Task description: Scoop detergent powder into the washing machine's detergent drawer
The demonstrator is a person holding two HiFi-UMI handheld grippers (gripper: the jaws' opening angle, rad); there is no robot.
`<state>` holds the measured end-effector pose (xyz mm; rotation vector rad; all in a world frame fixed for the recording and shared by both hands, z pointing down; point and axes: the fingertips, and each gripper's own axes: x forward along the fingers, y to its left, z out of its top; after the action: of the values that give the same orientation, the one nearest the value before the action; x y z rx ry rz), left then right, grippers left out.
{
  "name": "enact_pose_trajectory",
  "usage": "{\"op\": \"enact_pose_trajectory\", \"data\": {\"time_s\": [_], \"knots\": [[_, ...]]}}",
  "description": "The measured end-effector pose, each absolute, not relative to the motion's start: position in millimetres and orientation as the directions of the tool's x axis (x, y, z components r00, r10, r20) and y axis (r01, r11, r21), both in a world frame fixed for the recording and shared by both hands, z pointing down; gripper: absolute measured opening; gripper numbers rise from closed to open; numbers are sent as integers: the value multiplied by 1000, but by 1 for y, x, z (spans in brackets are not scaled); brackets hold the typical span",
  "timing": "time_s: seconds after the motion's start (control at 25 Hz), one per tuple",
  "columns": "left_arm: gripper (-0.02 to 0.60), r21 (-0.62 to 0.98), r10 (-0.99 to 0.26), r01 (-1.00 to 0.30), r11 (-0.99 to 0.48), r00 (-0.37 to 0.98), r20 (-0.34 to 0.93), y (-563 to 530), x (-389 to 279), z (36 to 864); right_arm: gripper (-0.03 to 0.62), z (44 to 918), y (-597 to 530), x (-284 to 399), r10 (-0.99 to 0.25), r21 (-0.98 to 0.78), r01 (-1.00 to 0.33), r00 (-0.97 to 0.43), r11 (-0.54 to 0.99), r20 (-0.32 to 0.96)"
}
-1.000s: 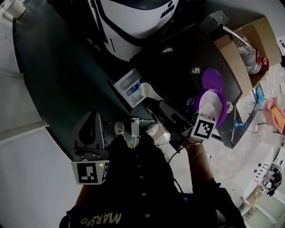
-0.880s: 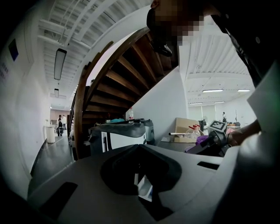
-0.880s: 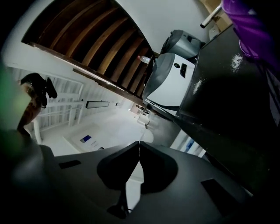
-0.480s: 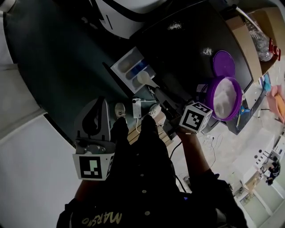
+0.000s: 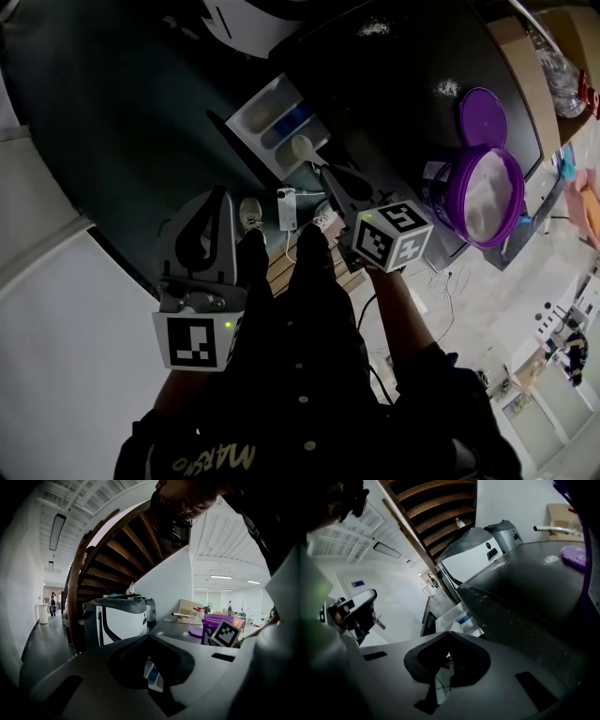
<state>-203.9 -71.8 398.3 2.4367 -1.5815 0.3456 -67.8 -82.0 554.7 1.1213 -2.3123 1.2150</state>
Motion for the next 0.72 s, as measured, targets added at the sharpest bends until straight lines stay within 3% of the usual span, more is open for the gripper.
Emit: {"op": "enact_pose_trajectory", "data": {"time_s": [0.36,0.56,0.72], "knots": [[12,59,-859,-916,-397,394,328,-64,-203,408,29,560,-81,-79,-583,-76,-799,-496,596,643],[12,61,-856,-916,-397,393,336,-62,-204,411,29,567,-76,-87,-660,311,-656,-387,688,644],[12,59,-856,-916,-397,393,335,-62,-205,411,29,569,-72,-89,-710,497,-534,-332,684,621]]}}
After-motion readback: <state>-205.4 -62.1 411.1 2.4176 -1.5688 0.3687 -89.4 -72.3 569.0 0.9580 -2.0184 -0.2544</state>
